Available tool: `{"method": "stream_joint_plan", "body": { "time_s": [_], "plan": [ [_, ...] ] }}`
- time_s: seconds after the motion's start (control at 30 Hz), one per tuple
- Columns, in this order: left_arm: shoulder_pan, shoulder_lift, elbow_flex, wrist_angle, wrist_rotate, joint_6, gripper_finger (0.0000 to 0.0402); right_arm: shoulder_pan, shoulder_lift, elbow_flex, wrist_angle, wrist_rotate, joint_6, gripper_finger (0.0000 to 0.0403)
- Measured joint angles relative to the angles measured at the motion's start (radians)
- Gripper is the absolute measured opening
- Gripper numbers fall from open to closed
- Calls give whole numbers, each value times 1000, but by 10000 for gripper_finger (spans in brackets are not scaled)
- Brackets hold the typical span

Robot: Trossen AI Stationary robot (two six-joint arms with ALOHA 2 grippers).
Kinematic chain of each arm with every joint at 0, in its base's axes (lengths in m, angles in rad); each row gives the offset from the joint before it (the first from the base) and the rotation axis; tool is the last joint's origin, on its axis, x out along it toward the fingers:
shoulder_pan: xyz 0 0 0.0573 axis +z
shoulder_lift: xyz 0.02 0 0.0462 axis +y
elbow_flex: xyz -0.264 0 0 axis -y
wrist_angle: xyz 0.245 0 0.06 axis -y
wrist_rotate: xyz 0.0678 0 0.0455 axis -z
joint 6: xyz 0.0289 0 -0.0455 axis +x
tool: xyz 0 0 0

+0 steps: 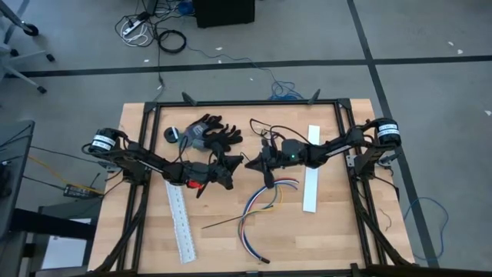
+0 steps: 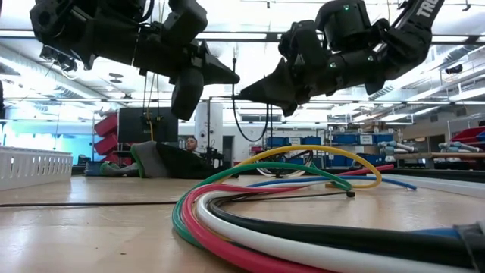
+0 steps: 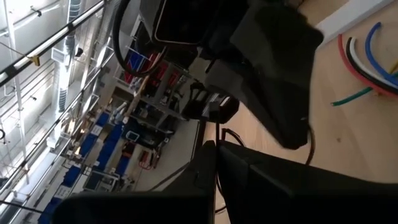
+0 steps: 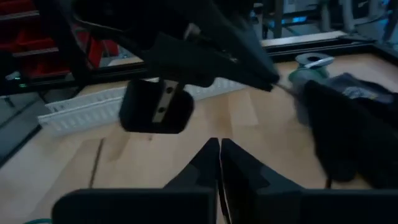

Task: Ziptie cables
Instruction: Insert the top black zip tie pointed tail end through the slot to form a loop

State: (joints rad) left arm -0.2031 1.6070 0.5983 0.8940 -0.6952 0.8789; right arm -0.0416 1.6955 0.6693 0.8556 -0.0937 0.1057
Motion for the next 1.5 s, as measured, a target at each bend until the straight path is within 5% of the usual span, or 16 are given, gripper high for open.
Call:
{"method": "stream_joint_plan", "body": {
  "time_s": [0.27, 0.67, 0.93, 1.27, 1.37, 1.5],
  "plan": [
    [1, 1, 0, -9, 28, -27, 0, -21, 0, 0, 101, -38, 6, 1],
    [42, 4, 0, 57, 35, 181, 0, 9, 0, 1, 184, -70, 58, 0],
    [30, -49, 20, 27, -1, 175, 0, 15, 0, 1, 226, -201, -343, 24],
    [25, -323, 21, -297, 15, -134, 0, 35, -1, 69, 209, -214, -675, 136],
    [26, -385, 21, -372, 33, -233, 0, 47, -10, 130, 106, -210, -801, 171],
    [32, -460, 21, -469, 80, -375, 0, 72, -9, 231, -159, -73, -1084, 202]
  ]
}}
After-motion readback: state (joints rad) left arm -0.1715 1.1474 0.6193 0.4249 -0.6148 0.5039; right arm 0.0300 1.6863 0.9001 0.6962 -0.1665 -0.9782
